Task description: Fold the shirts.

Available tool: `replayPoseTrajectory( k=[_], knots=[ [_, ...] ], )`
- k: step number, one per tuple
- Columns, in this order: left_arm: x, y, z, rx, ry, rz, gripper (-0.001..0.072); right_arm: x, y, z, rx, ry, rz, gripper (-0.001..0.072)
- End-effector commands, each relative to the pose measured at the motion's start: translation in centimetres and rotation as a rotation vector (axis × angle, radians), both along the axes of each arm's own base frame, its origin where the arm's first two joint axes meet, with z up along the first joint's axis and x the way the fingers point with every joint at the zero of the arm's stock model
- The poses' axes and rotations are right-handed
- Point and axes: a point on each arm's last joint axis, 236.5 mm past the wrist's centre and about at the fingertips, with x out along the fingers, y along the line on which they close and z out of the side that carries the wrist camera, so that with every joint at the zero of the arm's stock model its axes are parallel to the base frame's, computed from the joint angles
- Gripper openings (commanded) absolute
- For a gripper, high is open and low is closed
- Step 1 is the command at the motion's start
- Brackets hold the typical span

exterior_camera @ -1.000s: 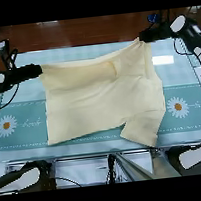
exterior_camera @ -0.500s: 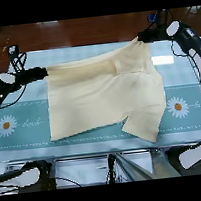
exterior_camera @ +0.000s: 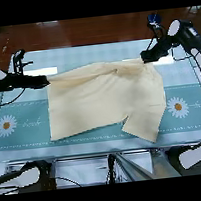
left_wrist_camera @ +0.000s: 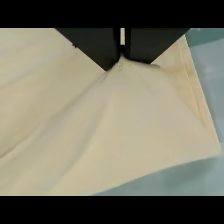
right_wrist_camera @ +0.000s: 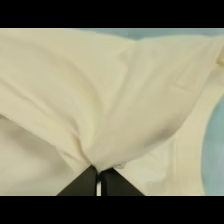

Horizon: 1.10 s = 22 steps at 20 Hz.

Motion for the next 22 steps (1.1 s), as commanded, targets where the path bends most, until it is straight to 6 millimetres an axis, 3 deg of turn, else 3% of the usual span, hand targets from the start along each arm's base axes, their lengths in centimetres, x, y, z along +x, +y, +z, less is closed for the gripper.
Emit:
replayPoseTrajectory(
  k=[1,11,14,18,22],
  knots=[
    [-2.5,-0.7,-0.6,-0.036,0.116,-0.040,0.0030,-3.3,-2.6,-0.8,-0.115,0.143,0.005,0.0021],
    [-3.4,0.4,-5.3,0.016,0.213,-0.099,0.0031,-1.3,-3.7,-3.9,-0.161,0.111,0.003,0.0021],
    [-4.2,2.2,-7.0,0.104,0.252,-0.131,0.0031,-0.8,-5.2,-4.0,-0.227,0.094,0.008,0.0021],
    [-3.2,3.5,-7.1,0.141,0.214,-0.103,0.0031,0.4,-6.3,-3.8,-0.273,0.041,-0.003,0.0021],
    [-1.7,3.2,-6.9,0.125,0.161,-0.070,0.0031,1.3,-4.4,-3.8,-0.189,0.007,-0.022,0.0022]
  ],
)
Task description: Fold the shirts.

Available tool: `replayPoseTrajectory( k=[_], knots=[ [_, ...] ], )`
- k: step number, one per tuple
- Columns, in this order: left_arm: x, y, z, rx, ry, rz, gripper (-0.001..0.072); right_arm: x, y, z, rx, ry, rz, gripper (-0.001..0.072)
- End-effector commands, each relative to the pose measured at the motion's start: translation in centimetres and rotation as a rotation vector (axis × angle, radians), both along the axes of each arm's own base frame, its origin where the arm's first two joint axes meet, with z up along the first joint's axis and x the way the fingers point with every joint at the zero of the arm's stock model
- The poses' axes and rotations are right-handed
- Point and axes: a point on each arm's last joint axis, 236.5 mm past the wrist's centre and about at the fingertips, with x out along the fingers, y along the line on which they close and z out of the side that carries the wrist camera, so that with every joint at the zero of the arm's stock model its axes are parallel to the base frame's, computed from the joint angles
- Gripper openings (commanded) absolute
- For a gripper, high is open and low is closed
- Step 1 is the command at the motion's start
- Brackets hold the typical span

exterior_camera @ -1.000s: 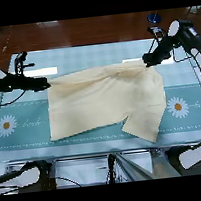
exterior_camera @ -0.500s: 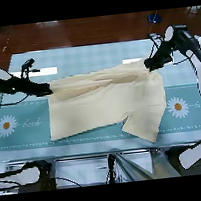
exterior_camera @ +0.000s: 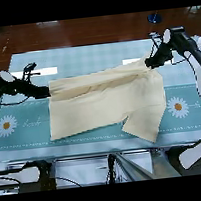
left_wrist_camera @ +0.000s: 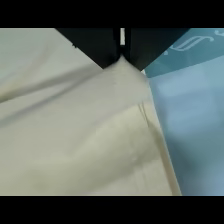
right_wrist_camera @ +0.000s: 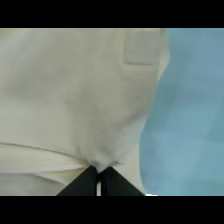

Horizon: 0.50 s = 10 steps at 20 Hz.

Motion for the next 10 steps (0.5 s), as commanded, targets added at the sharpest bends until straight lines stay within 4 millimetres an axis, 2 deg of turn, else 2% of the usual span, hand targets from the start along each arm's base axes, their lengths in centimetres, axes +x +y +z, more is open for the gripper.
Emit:
replayPoseTrajectory(
  k=[1,5,6,8,9,10],
  knots=[
    [1.4,-0.1,0.1,-0.008,-0.048,0.028,0.0031,0.7,1.0,-0.1,0.051,-0.031,-0.024,0.0022],
    [1.3,-1.8,-0.3,-0.065,-0.025,0.039,0.0049,-1.1,1.9,-1.5,0.089,0.066,-0.072,0.0023],
    [1.1,-2.1,-0.3,-0.073,-0.018,0.037,0.0112,-1.9,2.0,-2.0,0.092,0.102,-0.084,0.0030],
    [0.6,-2.2,-0.3,-0.081,0.002,0.029,0.0302,-3.1,2.0,-2.6,0.090,0.161,-0.092,0.0165],
    [0.1,-2.1,-0.4,-0.085,0.023,0.024,0.0352,-3.5,1.7,-2.6,0.077,0.181,-0.091,0.0256],
    [-0.4,-1.7,-0.3,-0.085,0.042,0.023,0.0352,-3.8,0.9,-2.5,0.044,0.188,-0.088,0.0342]
  ],
)
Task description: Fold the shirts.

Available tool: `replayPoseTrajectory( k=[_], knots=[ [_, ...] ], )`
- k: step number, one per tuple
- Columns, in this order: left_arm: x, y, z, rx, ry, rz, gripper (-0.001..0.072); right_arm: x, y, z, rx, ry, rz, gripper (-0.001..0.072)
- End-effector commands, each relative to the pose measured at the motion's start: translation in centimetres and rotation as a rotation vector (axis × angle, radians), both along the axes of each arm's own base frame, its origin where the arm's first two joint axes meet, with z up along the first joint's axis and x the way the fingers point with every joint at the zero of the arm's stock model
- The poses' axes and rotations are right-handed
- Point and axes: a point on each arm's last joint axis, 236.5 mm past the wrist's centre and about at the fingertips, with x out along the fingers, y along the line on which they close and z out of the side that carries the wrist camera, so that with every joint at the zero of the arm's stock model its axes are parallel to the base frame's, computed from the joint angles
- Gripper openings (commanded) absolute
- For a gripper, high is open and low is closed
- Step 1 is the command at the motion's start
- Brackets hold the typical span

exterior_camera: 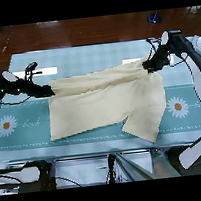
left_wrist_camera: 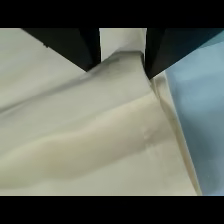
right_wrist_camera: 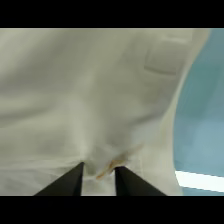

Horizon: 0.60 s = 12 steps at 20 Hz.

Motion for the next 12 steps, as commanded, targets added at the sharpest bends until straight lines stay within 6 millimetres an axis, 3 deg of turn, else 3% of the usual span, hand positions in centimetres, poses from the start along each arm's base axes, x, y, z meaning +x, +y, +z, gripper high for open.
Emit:
replayPoseTrajectory(
  k=[1,3,6,7,8,10,12],
  knots=[
    [-1.7,0.9,0.3,-0.010,0.076,-0.003,0.0352,-1.7,-1.9,0.3,-0.080,0.068,-0.006,0.0355],
    [-1.7,4.1,2.2,0.021,0.118,0.100,0.0352,-1.1,-5.4,3.5,-0.228,0.004,0.010,0.0355],
    [-1.1,9.4,6.9,0.039,0.039,0.235,0.0365,-0.9,-10.7,10.2,-0.418,-0.109,-0.007,0.0360],
    [-2.2,10.8,7.8,0.035,0.053,0.269,0.0504,-2.0,-11.5,11.3,-0.392,-0.105,-0.051,0.0361],
    [-4.2,11.5,8.0,0.019,0.108,0.292,0.0588,-3.8,-12.2,11.8,-0.356,-0.061,-0.089,0.0362],
    [-8.8,11.9,7.3,-0.060,0.262,0.356,0.0623,-7.4,-11.4,11.1,-0.156,0.044,-0.170,0.0365],
    [-11.6,10.0,6.5,-0.193,0.280,0.415,0.0623,-9.7,-8.6,10.5,0.100,0.078,-0.216,0.0404]
  ],
)
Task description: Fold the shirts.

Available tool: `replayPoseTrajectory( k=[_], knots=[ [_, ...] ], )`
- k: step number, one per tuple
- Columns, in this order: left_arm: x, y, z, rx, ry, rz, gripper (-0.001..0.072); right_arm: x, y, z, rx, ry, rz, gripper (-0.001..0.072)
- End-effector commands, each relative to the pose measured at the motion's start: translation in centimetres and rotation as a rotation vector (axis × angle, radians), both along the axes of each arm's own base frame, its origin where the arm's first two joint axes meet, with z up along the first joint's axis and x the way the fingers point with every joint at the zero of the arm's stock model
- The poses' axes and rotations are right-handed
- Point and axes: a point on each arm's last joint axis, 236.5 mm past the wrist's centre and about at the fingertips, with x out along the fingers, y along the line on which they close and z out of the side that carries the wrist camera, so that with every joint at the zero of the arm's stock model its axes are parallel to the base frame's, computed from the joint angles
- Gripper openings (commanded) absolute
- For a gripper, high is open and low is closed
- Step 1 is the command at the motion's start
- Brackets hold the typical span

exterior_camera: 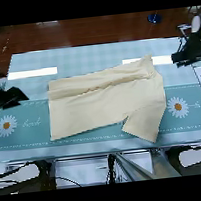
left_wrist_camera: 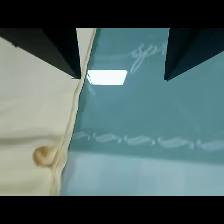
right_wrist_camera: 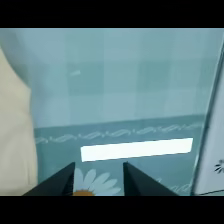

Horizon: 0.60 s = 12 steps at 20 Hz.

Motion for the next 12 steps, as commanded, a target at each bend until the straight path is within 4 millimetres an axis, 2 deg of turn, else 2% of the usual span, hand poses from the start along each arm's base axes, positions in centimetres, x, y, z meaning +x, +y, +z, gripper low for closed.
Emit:
replayPoseTrajectory(
  k=[1,4,7,9,12],
  knots=[
    [-6.1,-2.7,-0.6,-0.194,0.058,0.087,0.0623,-4.3,3.5,0.3,0.353,0.028,-0.073,0.0404],
    [-12.1,-6.6,-4.0,-0.252,0.119,0.090,0.0623,-7.1,3.6,-0.8,0.403,0.007,-0.073,0.0404],
    [-16.3,-10.4,-5.6,-0.345,0.206,0.072,0.0623,-7.7,3.7,-1.5,0.401,-0.064,-0.085,0.0404],
    [-17.4,-11.2,-5.8,-0.372,0.241,0.067,0.0624,-7.9,3.9,-1.9,0.403,-0.064,-0.086,0.0404],
    [-17.3,-11.0,-5.9,-0.364,0.237,0.072,0.0623,-7.4,4.5,-1.8,0.431,-0.086,-0.078,0.0403]
  ],
)
